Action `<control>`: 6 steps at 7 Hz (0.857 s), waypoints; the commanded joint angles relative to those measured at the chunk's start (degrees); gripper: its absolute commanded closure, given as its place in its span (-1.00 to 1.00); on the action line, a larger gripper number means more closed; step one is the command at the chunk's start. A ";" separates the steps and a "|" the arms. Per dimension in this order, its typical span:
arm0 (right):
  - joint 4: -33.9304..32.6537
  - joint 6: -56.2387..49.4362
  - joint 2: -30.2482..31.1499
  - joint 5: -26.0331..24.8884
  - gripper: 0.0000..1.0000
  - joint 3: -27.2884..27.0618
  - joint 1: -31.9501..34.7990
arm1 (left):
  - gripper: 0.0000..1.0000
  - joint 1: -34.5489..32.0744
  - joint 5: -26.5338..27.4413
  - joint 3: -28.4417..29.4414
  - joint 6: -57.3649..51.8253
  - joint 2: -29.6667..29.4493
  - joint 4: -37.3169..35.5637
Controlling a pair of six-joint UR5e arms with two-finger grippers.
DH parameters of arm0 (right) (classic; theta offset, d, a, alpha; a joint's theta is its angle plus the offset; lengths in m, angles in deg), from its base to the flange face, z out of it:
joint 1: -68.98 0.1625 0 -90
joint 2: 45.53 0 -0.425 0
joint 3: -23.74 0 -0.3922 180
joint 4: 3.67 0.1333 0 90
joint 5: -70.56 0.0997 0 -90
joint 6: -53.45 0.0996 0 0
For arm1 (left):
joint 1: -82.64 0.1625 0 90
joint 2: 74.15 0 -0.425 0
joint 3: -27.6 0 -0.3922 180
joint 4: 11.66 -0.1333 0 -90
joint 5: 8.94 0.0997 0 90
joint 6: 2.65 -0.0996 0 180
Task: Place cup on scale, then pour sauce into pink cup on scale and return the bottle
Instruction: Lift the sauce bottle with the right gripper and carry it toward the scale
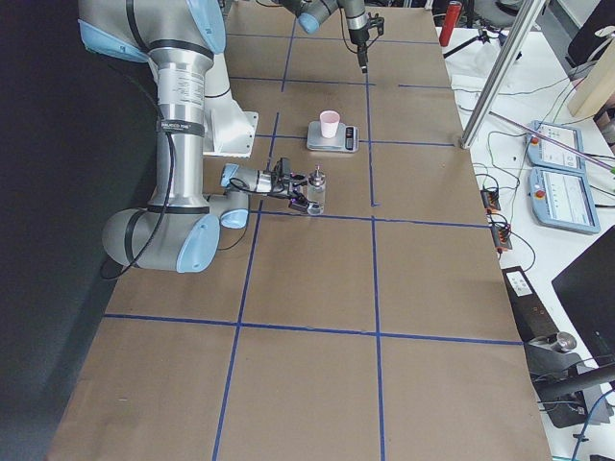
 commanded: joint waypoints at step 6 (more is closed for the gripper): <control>2.15 -2.78 -2.55 1.03 1.00 0.27 2.13 | -0.65 0.07 -0.17 -0.44 1.44 -0.53 -0.04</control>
